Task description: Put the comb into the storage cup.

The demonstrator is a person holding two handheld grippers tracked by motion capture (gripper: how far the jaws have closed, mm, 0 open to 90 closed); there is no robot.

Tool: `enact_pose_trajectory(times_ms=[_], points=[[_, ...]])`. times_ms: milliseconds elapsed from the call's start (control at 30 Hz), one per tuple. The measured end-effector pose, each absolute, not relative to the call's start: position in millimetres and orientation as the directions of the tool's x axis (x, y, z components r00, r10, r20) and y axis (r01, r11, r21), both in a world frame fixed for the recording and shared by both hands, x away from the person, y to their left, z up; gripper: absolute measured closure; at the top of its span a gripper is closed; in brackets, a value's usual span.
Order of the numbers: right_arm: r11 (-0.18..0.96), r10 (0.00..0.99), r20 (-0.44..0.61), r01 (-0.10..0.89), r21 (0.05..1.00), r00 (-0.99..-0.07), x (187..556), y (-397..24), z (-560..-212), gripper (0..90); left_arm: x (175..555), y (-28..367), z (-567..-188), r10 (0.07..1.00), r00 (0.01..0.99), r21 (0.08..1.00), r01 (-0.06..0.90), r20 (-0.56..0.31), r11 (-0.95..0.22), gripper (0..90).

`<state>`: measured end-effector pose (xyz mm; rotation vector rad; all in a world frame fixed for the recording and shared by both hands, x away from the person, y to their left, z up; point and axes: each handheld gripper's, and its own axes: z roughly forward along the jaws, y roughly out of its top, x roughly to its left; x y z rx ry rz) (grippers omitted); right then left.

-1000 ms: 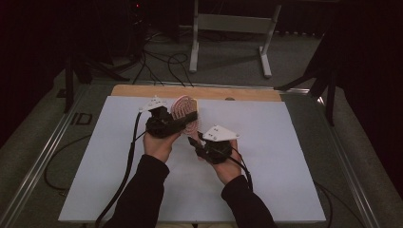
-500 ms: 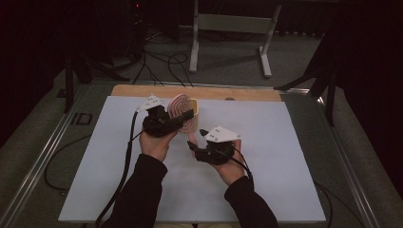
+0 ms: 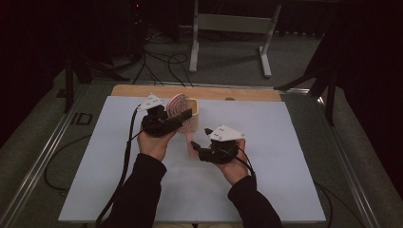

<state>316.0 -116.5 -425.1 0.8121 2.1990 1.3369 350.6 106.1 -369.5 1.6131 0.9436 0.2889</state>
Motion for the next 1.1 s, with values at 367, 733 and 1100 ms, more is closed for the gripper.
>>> enact_pose_trajectory(times_ms=[367,733,1100], points=[[0.339,0.705,-0.03,0.299,0.892,-0.709,316,-132,-424,25.3,351,110,-364,0.722,0.633,0.919,0.395,-0.281,0.012,61.9],[0.324,0.744,-0.021,0.333,0.885,-0.667,314,-153,-429,18.2,352,111,-359,0.729,0.631,0.924,0.382,-0.264,0.003,62.0],[0.284,0.773,0.01,0.36,0.889,-0.634,311,-181,-432,15.6,354,113,-358,0.741,0.622,0.926,0.378,-0.254,0.0,62.0]])
